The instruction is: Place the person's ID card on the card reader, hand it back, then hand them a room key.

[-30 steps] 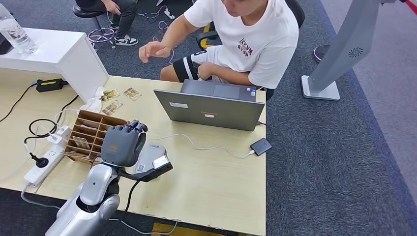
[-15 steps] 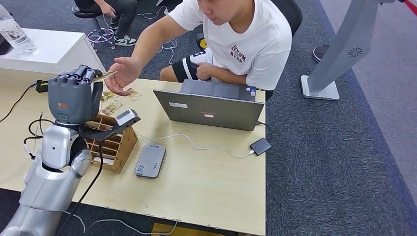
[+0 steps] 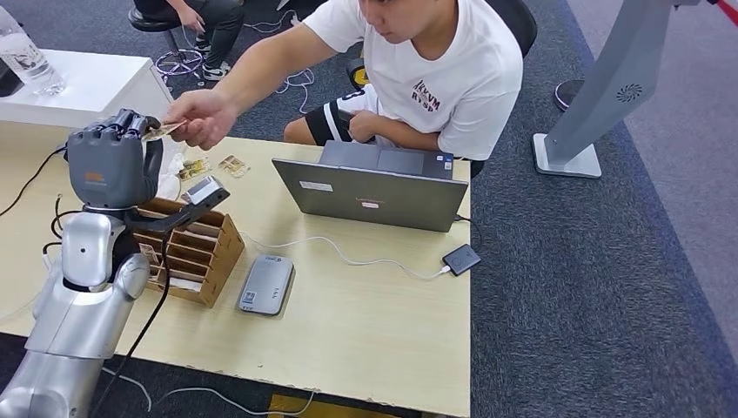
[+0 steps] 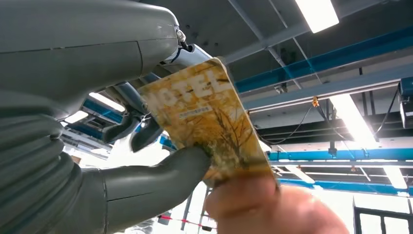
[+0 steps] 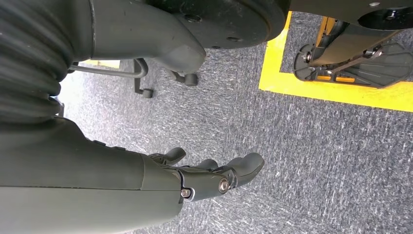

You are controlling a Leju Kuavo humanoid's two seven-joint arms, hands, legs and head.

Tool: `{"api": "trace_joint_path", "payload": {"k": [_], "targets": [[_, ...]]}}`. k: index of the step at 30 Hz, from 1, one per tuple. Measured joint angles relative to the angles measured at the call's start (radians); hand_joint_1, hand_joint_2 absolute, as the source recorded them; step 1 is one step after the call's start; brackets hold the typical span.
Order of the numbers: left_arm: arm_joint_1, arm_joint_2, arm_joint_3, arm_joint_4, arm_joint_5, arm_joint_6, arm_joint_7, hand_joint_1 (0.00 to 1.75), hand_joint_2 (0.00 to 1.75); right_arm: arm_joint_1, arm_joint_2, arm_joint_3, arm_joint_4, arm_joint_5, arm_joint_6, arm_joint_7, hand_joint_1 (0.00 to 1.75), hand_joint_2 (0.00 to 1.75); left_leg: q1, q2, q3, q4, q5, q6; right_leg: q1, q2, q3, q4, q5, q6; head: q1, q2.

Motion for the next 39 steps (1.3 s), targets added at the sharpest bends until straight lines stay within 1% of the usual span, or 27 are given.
{"api": "trace_joint_path", "payload": {"k": [4, 8, 13, 18, 22, 24, 27, 30, 32, 34, 39], "targets": [[0.015, 0.000, 0.004, 0.002, -0.003, 0.015, 0.001, 0.00, 1.75, 0.000, 0.000, 0.000, 0.000, -0.001, 0.000, 0.000, 0.00, 1.75, 0.000, 0.000, 0.000, 0.000, 0.000, 0.000, 0.000, 0.000, 0.000, 0.000, 0.000, 0.000, 0.000, 0.000], [0.052, -0.003, 0.004, -0.018, -0.005, 0.021, -0.001, 0.00, 1.75, 0.000, 0.000, 0.000, 0.000, -0.004, -0.001, -0.001, 0.00, 1.75, 0.000, 0.000, 0.000, 0.000, 0.000, 0.000, 0.000, 0.000, 0.000, 0.000, 0.000, 0.000, 0.000, 0.000], [0.125, -0.007, 0.004, -0.097, 0.008, 0.041, -0.016, 0.00, 1.75, 0.001, 0.000, 0.000, 0.000, -0.018, -0.006, -0.001, 0.00, 1.75, 0.000, 0.000, 0.000, 0.000, 0.000, 0.000, 0.000, 0.000, 0.000, 0.000, 0.000, 0.000, 0.000, 0.000], [0.224, -0.008, 0.004, -0.209, 0.028, 0.060, -0.034, 0.00, 1.75, 0.001, 0.001, -0.001, 0.000, -0.022, -0.015, -0.002, 0.00, 1.75, 0.000, 0.000, -0.001, 0.000, -0.001, 0.000, 0.000, 0.000, -0.001, 0.000, -0.001, 0.000, 0.000, 0.000], [0.268, -0.007, 0.004, -0.263, 0.035, 0.054, -0.044, 0.00, 1.75, 0.001, 0.001, -0.002, 0.000, -0.027, -0.017, -0.002, 0.00, 1.75, 0.000, 0.000, -0.001, 0.000, -0.001, 0.000, 0.000, 0.000, 0.000, 0.000, -0.001, 0.000, 0.000, 0.000], [0.311, 0.000, 0.004, -0.301, 0.045, 0.011, -0.056, 0.00, 1.75, 0.002, 0.002, -0.006, 0.000, -0.042, -0.017, -0.002, 0.00, 1.75, 0.000, 0.001, 0.000, 0.000, -0.001, 0.000, 0.000, 0.001, 0.000, 0.000, -0.001, 0.000, 0.000, 0.000], [0.419, 0.025, 0.004, -0.374, 0.038, -0.116, -0.050, 0.00, 1.75, 0.004, 0.004, -0.020, -0.001, -0.064, -0.019, 0.000, 0.00, 1.75, 0.000, 0.003, 0.000, 0.000, -0.002, 0.000, 0.000, 0.003, -0.001, 0.000, -0.001, 0.000, 0.000, 0.000], [0.519, 0.055, 0.004, -0.425, 0.013, -0.241, 0.000, 0.00, 1.75, 0.008, 0.005, -0.033, -0.001, -0.072, -0.019, 0.003, 0.00, 1.75, 0.000, 0.003, -0.001, 0.000, -0.002, -0.001, 0.000, 0.003, -0.002, -0.001, -0.002, 0.001, 0.000, 0.000], [0.558, 0.073, 0.004, -0.435, 0.006, -0.298, 0.034, 0.00, 1.75, 0.009, 0.005, -0.039, -0.001, -0.070, -0.018, 0.003, 0.00, 1.75, 0.000, 0.003, -0.001, 0.000, -0.003, -0.001, 0.000, 0.003, -0.002, -0.001, -0.002, 0.000, 0.000, 0.000], [0.583, 0.089, 0.004, -0.436, 0.007, -0.325, 0.051, 0.00, 1.75, 0.009, 0.005, -0.043, -0.002, -0.069, -0.017, 0.003, 0.00, 1.75, 0.000, 0.002, -0.001, 0.000, -0.003, -0.001, 0.000, 0.002, -0.002, -0.001, -0.002, 0.000, 0.000, 0.000], [0.609, 0.111, 0.004, -0.436, 0.014, -0.342, 0.058, 0.00, 1.75, 0.009, 0.005, -0.051, -0.003, -0.068, -0.017, 0.002, 0.00, 1.75, 0.000, 0.002, -0.001, 0.000, -0.002, -0.001, 0.000, 0.002, -0.001, -0.001, -0.002, 0.000, 0.000, 0.000]]}}
